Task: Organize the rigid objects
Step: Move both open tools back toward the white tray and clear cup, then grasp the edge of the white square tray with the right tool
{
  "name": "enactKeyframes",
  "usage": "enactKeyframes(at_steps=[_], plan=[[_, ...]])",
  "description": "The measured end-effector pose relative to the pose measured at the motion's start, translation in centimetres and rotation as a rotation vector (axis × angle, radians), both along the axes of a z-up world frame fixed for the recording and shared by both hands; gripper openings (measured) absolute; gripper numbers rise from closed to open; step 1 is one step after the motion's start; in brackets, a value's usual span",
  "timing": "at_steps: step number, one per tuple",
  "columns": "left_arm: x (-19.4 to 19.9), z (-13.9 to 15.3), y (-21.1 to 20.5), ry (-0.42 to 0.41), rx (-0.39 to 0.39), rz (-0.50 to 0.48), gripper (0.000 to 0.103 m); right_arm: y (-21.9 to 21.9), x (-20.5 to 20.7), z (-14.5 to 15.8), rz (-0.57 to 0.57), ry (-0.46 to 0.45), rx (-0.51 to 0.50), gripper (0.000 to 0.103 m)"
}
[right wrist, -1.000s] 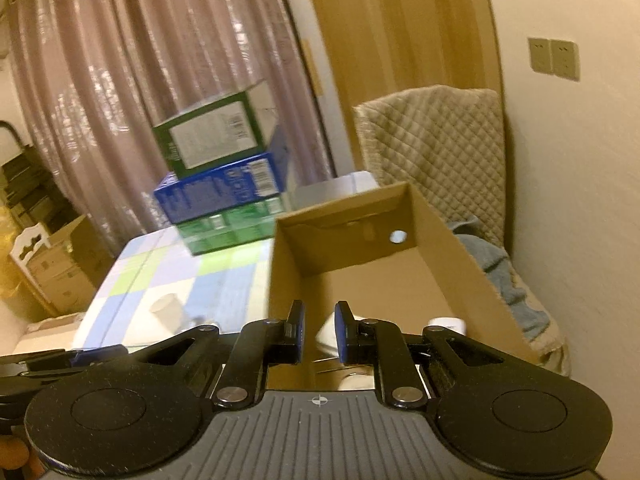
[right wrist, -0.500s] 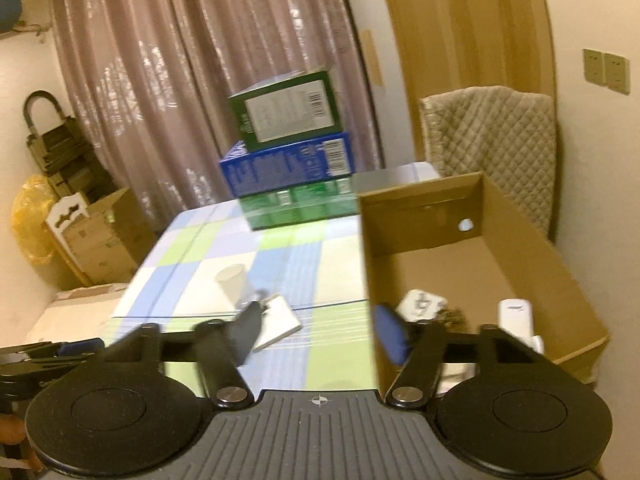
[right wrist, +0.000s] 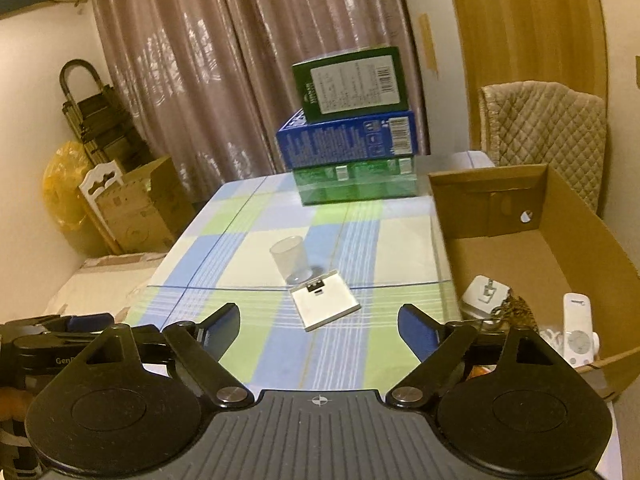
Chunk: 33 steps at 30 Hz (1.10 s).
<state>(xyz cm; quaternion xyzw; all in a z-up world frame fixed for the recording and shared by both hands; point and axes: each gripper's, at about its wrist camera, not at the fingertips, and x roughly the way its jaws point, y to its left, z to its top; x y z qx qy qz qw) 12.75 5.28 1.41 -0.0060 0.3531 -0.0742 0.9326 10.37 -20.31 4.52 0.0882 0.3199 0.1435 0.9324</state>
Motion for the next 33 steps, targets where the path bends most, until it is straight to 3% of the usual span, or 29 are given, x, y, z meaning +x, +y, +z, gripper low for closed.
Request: enactKeyframes(at_steps=[18,33], plan=[[3.2,-2.8,1.5,0.036,0.031,0.014,0.089,2.0,3.5,-2.9,0.030,0.048,-0.033,0.098],[9.7,-6.2,2.6,0.043,0.021,0.025,0.089,3.9,10.5,-8.0,0.066,0.095,-0.068,0.101]])
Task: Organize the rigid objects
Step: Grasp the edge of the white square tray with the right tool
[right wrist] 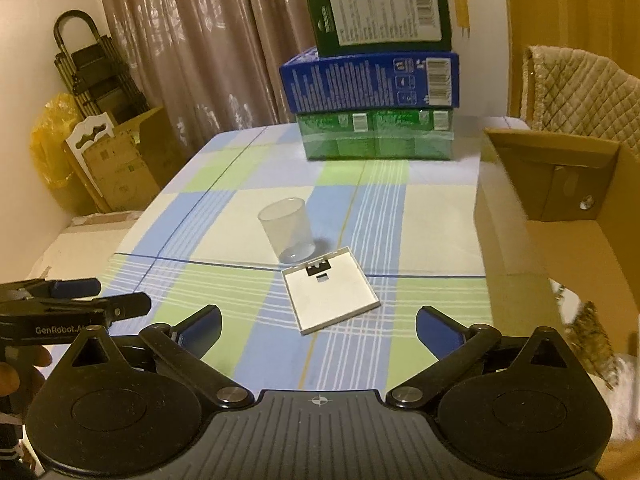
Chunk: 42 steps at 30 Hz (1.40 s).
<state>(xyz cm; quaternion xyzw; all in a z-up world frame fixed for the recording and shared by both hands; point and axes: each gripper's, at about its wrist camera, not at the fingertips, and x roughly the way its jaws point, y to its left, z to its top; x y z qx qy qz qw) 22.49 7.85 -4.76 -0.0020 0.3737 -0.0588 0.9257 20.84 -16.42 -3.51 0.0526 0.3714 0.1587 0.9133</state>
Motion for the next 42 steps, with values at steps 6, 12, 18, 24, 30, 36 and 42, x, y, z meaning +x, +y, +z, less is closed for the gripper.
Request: enactKeyframes(at_steps=[6,12,18,24,30,36,42], plan=[[3.2,-2.3,0.1,-0.001,-0.018,0.006,0.089,1.3,2.5,-2.7,0.042,-0.019,-0.040,0.101],[5.9,-4.5,-0.1,0.011,-0.025,-0.015,0.089,2.7,4.8,-6.0,0.099,-0.041,-0.097,0.101],[8.1,-4.8,-0.5,-0.032,-0.034,-0.045,0.089,3.6,6.4,-8.5,0.127,-0.053,-0.137,0.101],[9.5,-5.4,-1.1,-0.063,0.008,-0.104,0.089,4.0,8.4,-10.3,0.162,-0.040,-0.173,0.101],[10.2,-5.7,-1.0,-0.064,-0.009,-0.117,0.089,4.3,10.0,-11.8,0.165,-0.029,-0.197,0.101],[10.4,-5.9,-1.1,-0.057,-0.014,-0.135,0.089,4.1,11.0,-12.4,0.157,-0.036,-0.195,0.101],[10.6,-6.1,-1.1,-0.047,-0.038,-0.135,0.089,4.2,11.2,-12.5,0.154,-0.049,-0.184,0.097]])
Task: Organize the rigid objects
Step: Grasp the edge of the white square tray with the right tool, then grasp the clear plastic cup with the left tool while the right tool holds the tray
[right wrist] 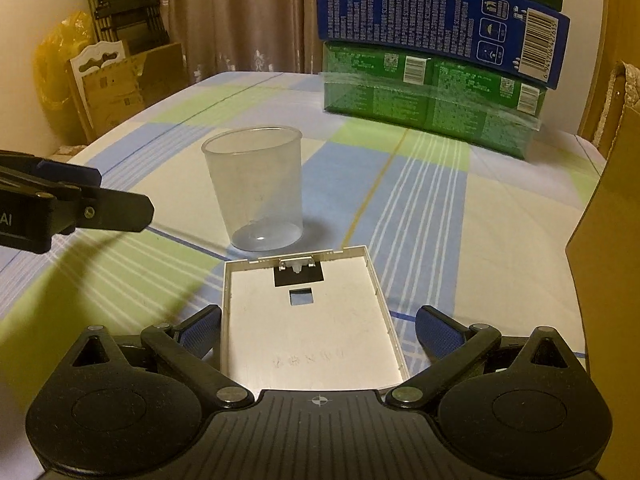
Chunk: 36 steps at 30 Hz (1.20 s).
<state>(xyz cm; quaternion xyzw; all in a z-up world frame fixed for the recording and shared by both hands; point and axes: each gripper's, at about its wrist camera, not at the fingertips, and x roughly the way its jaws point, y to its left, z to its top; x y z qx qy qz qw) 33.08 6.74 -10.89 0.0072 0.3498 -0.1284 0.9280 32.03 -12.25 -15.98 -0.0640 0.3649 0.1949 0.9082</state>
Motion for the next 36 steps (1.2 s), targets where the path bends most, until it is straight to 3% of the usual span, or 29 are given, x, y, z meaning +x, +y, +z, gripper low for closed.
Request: enactKeyframes(at_steps=[2,8,19,31,33,36], plan=[[0.0,0.0,-0.1,0.001,0.004,-0.004,0.089,0.1,-0.2,0.2,0.012,-0.016,-0.002,0.084],[0.0,0.0,-0.4,-0.002,-0.006,-0.023,0.089,-0.2,-0.5,0.7,-0.005,0.009,0.008,0.083],[1.3,-0.8,-3.9,-0.055,0.010,-0.166,0.087,-4.0,-2.8,2.3,-0.224,-0.024,0.063,0.083],[3.8,-1.8,-7.1,-0.086,0.011,-0.205,0.044,-5.9,-3.4,3.0,-0.261,-0.025,0.079,0.083],[3.7,-1.9,-7.3,-0.087,0.017,-0.199,0.033,-5.9,-3.3,3.0,-0.262,-0.025,0.084,0.083],[3.5,-1.9,-7.2,-0.083,0.022,-0.200,0.030,-5.7,-3.4,3.0,-0.263,-0.025,0.086,0.083]])
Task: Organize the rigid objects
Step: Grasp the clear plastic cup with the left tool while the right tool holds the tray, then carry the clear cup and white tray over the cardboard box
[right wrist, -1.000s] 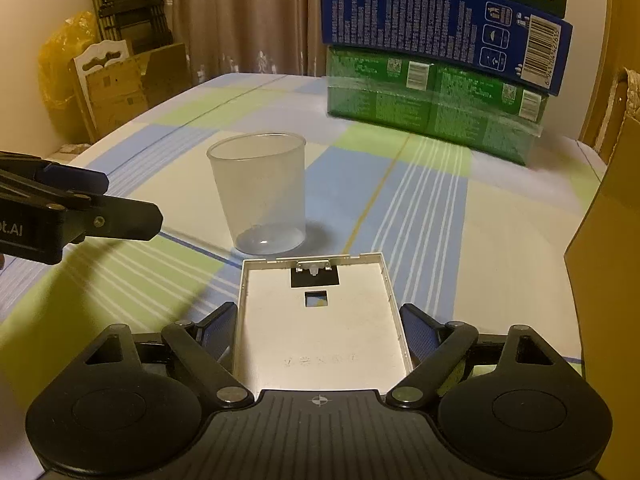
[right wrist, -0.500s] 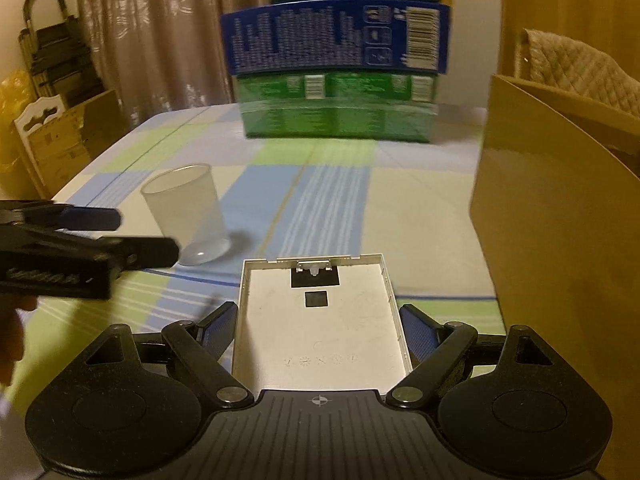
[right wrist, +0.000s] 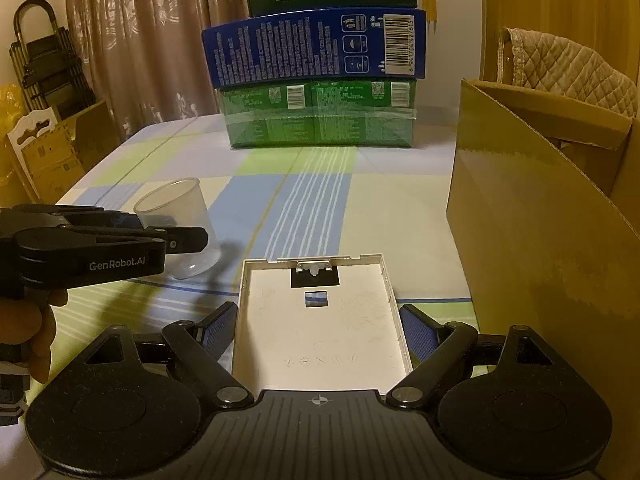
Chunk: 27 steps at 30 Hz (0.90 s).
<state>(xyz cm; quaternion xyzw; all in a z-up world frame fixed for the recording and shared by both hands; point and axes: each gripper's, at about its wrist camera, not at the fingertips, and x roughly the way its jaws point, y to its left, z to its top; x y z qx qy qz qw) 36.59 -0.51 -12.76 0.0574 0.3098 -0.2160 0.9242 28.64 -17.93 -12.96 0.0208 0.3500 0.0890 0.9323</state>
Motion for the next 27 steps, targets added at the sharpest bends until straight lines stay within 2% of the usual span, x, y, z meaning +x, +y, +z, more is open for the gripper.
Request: enactKeyframes(at_steps=[12,27], plan=[[-1.7,1.6,0.9,0.074,-0.027,0.122,0.029,0.4,-1.7,0.8,0.000,0.017,0.002,0.083],[-6.5,2.9,1.8,0.106,-0.043,0.161,0.029,1.2,-5.0,3.4,0.002,0.018,-0.003,0.083]])
